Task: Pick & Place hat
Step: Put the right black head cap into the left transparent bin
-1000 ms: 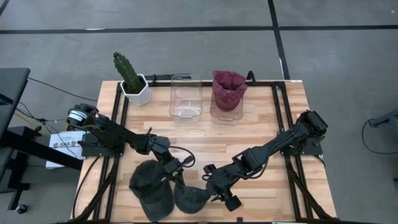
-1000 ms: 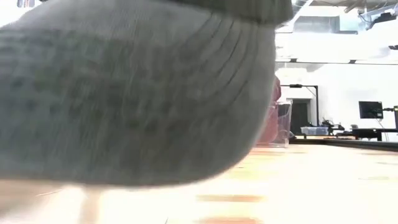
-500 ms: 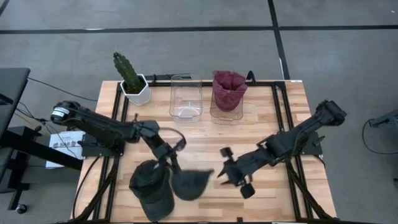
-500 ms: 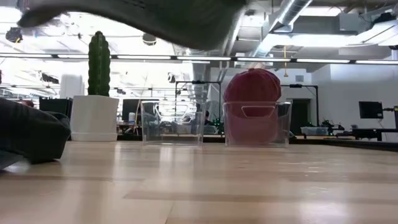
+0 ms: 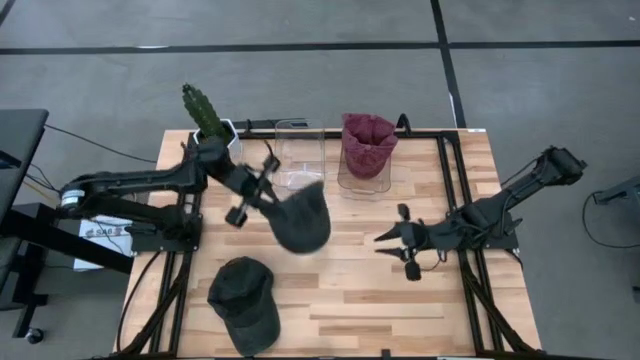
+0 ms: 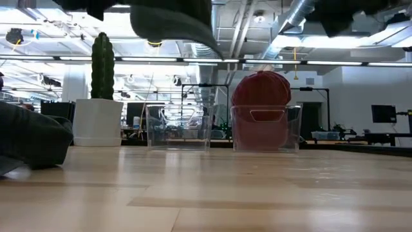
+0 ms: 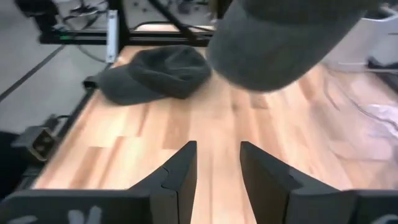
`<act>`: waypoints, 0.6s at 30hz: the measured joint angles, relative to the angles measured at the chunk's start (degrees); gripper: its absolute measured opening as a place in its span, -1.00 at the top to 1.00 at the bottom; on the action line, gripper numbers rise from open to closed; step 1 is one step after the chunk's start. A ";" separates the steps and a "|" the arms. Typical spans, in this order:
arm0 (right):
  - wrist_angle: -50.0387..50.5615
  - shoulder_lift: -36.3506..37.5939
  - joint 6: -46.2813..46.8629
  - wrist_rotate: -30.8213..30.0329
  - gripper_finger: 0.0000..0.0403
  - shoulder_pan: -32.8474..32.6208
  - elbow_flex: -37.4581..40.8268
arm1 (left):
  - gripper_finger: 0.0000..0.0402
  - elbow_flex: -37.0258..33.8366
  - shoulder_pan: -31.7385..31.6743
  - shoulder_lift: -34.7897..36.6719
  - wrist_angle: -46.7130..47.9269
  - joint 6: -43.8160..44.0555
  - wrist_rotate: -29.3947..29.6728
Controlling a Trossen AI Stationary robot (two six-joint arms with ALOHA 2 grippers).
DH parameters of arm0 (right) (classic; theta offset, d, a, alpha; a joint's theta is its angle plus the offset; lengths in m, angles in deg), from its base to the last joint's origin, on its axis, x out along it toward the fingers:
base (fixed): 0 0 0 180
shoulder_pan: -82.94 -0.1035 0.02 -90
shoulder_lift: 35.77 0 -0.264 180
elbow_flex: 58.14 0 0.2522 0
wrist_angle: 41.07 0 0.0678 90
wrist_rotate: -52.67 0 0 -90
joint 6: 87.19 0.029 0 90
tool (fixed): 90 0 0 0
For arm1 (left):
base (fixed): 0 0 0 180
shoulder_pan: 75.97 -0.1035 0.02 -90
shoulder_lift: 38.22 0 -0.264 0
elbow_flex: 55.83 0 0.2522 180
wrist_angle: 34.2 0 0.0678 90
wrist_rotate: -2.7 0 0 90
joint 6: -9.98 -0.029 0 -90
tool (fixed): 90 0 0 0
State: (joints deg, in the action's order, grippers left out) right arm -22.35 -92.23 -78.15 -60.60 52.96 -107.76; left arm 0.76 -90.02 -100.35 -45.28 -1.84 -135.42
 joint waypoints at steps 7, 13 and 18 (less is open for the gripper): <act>-9.89 5.33 -0.28 -8.10 0.44 0.94 11.88 | 0.95 4.17 -18.03 -2.36 -0.05 -1.46 -12.43; -22.06 4.31 -3.52 -8.50 0.44 1.93 19.43 | 0.95 11.65 -29.47 -9.84 -0.08 -1.46 -21.30; -28.33 2.93 -3.57 -8.68 0.44 3.92 23.10 | 0.95 18.04 -33.73 -17.87 -0.04 -1.44 -25.16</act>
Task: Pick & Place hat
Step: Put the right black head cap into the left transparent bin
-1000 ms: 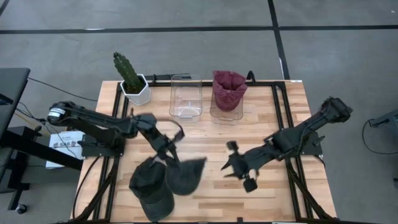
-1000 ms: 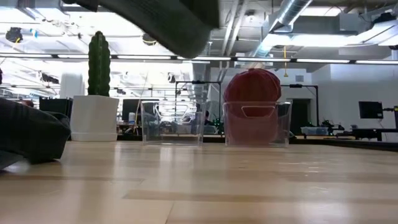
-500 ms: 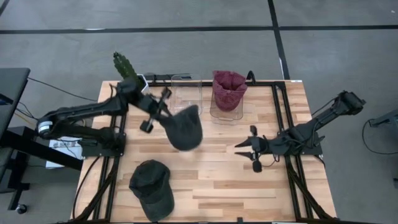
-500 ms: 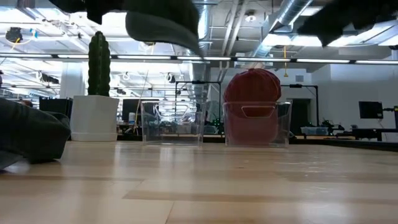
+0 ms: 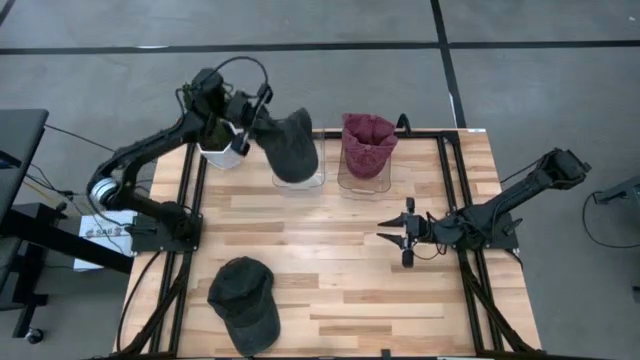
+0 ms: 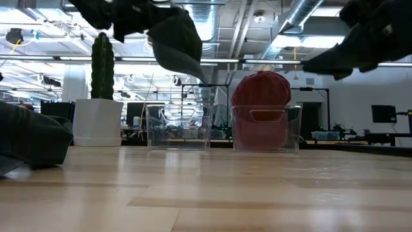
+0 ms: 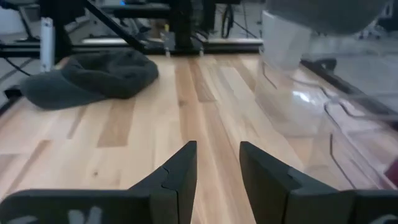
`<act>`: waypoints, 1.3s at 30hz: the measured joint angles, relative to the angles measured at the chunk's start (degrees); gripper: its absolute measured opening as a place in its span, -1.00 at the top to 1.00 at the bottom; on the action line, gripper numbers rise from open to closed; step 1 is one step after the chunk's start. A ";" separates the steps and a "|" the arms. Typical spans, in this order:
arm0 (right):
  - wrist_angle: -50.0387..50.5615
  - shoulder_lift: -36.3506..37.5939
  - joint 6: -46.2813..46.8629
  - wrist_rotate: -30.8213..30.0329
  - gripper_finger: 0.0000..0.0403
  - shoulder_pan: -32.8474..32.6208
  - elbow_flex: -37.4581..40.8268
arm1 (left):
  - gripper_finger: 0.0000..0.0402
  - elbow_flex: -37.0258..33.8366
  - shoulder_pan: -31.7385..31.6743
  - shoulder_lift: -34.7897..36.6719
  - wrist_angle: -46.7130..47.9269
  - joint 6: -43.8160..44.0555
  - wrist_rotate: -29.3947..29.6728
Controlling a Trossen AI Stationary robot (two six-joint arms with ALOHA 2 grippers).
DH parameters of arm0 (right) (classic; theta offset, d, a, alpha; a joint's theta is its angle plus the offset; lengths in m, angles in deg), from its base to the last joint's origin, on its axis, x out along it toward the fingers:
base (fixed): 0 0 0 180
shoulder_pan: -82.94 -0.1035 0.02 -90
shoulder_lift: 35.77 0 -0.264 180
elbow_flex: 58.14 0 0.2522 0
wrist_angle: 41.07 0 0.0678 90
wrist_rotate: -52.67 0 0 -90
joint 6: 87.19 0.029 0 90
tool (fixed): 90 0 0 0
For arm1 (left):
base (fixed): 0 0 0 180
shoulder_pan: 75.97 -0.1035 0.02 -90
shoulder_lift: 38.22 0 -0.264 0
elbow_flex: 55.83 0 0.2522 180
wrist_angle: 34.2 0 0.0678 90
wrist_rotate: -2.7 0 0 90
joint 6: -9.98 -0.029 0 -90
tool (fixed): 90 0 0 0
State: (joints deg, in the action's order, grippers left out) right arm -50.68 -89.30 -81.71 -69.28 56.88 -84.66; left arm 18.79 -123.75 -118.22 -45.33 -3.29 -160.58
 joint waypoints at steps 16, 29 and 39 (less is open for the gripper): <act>0.15 -0.09 3.63 -1.05 0.44 2.71 1.86 | 0.95 19.32 -7.69 -21.24 -0.10 1.88 -9.61; 0.15 -0.09 4.73 -1.09 0.44 3.32 1.86 | 0.95 21.37 -8.43 -31.83 -0.28 3.24 -14.83; 0.13 -0.09 4.73 -1.11 0.44 3.34 1.86 | 0.95 21.31 -10.88 -36.49 -0.15 7.22 -15.09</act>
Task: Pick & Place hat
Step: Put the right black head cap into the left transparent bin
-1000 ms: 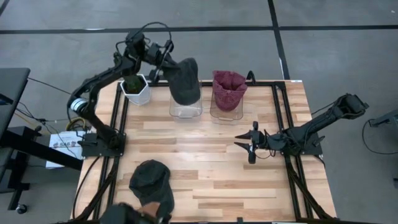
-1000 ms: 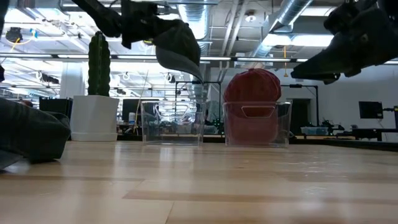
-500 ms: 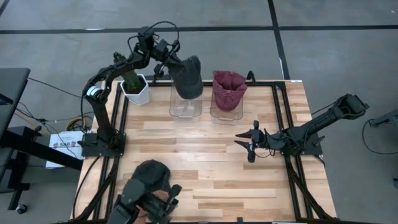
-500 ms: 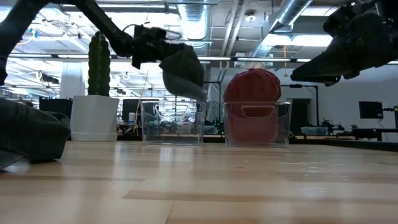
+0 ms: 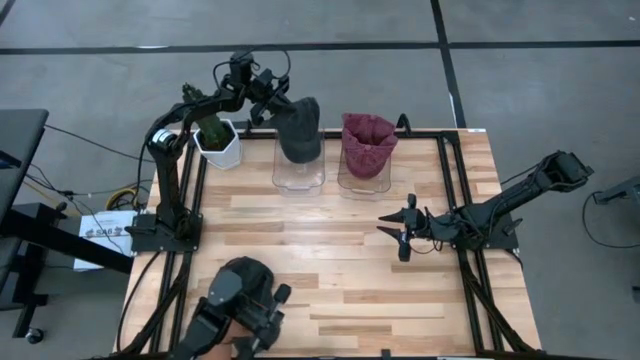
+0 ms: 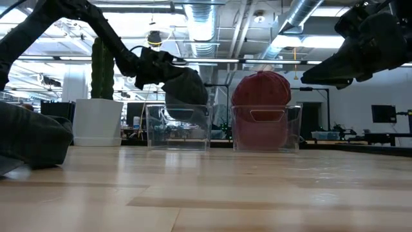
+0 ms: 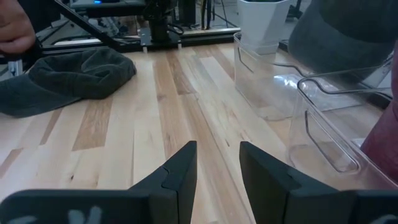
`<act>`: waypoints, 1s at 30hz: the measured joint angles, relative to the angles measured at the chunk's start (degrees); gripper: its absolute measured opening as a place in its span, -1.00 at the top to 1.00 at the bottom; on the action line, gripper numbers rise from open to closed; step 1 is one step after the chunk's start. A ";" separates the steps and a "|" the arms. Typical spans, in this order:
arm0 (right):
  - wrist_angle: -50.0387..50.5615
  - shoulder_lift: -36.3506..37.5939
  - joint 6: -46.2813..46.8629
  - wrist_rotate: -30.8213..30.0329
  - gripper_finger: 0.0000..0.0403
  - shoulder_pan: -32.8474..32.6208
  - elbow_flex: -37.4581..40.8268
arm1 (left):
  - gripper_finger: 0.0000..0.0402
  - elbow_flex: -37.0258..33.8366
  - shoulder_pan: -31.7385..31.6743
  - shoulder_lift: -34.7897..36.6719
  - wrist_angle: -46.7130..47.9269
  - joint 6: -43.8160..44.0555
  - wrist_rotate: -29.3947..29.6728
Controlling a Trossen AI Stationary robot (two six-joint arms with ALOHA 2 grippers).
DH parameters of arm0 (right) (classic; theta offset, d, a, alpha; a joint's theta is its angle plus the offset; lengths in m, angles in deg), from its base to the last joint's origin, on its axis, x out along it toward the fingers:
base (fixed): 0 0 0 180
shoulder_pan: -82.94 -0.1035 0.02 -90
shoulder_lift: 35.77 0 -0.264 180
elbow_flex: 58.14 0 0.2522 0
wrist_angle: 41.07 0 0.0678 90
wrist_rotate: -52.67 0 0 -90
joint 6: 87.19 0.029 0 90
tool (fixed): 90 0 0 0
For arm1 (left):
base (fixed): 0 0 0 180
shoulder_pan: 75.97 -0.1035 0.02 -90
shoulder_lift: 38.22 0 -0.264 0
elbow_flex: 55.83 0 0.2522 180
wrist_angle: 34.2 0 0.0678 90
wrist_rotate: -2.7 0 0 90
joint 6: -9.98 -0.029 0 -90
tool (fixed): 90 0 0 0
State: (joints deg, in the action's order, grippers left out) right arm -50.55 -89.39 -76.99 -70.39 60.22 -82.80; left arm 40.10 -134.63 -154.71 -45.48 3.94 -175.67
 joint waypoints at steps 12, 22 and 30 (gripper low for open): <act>-0.13 0.00 -0.07 -0.02 0.44 0.00 -0.02 | 0.95 -0.04 0.44 0.00 0.16 4.26 0.11; -0.11 0.00 -0.17 -0.02 0.44 0.00 -0.04 | 0.86 -0.04 0.14 0.00 0.40 11.70 1.77; -0.06 0.00 -0.24 0.00 0.44 -0.02 -0.04 | 0.69 -0.04 0.16 0.00 0.63 14.07 3.10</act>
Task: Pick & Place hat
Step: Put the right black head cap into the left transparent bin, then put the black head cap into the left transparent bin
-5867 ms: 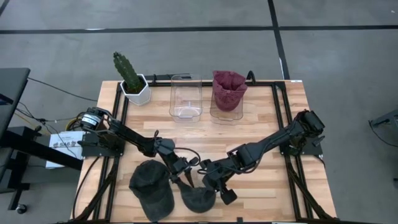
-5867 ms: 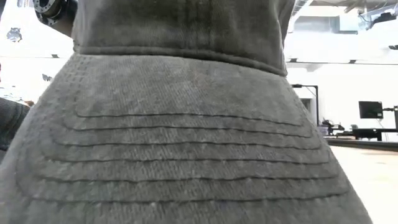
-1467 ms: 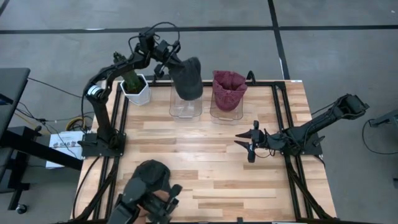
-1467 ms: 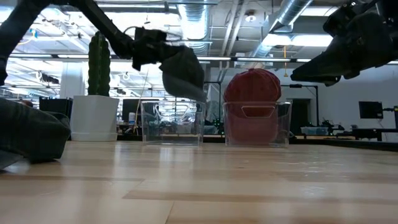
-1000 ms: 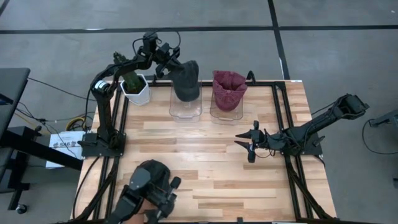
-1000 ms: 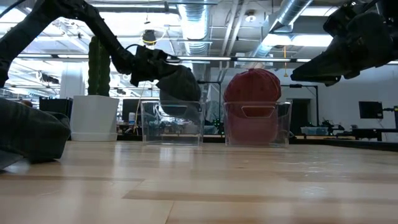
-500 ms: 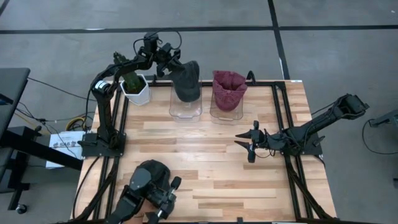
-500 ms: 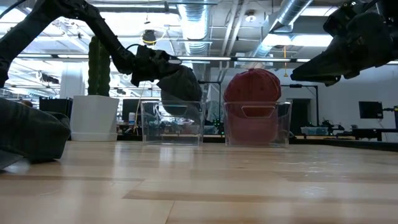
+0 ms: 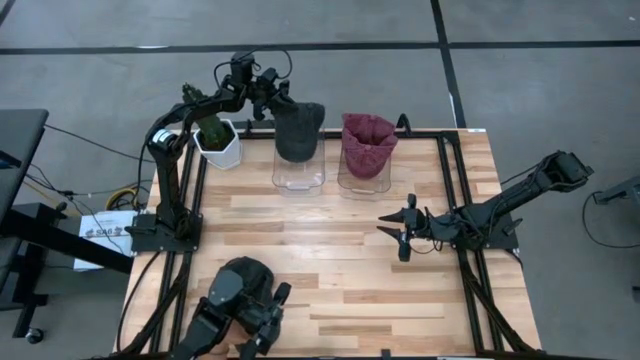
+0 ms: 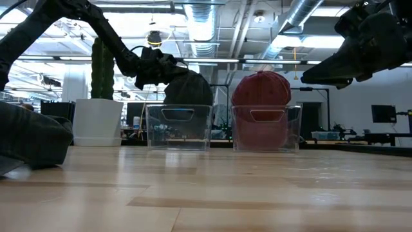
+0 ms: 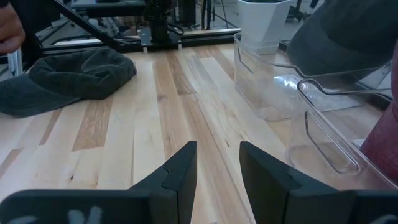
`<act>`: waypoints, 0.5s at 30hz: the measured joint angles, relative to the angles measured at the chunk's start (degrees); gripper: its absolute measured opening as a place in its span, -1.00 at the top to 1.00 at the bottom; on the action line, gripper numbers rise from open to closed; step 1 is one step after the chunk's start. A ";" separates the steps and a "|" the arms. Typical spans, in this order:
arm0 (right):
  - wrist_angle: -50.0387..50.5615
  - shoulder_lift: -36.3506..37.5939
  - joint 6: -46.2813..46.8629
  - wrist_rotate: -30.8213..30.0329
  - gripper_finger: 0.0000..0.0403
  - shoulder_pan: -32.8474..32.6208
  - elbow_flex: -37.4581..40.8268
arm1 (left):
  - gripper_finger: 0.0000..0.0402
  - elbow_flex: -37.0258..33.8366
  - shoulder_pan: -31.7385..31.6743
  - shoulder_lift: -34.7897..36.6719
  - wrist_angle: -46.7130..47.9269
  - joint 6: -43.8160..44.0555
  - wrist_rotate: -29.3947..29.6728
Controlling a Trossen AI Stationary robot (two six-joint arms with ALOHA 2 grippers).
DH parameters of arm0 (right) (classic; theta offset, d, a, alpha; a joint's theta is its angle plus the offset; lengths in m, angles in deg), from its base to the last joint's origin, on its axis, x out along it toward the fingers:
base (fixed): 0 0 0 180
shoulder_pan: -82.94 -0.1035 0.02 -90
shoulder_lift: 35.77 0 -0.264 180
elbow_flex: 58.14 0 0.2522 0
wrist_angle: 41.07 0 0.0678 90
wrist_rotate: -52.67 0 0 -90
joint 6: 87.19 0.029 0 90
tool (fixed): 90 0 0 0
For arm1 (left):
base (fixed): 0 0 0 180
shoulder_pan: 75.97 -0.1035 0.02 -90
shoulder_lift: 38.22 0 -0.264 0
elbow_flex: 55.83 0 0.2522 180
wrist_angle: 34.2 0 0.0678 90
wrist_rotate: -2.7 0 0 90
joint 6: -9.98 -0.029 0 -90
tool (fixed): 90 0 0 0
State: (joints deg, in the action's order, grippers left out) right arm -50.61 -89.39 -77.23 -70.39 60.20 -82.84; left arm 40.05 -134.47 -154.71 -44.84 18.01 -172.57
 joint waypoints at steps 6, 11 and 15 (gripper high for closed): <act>0.04 0.00 0.00 0.04 0.44 0.02 -0.02 | 0.59 -0.75 0.17 0.07 0.15 -1.18 1.55; 0.04 0.02 0.00 0.07 0.44 0.01 -0.02 | 0.56 -3.61 0.18 0.09 0.26 -4.69 3.09; 0.04 0.02 0.02 0.07 0.44 0.00 -0.02 | 0.56 -5.30 -0.34 0.09 0.09 -6.53 3.19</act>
State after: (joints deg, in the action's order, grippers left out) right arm -50.57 -89.37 -77.21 -70.33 60.20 -82.87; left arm 34.76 -134.81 -154.62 -44.76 11.48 -169.38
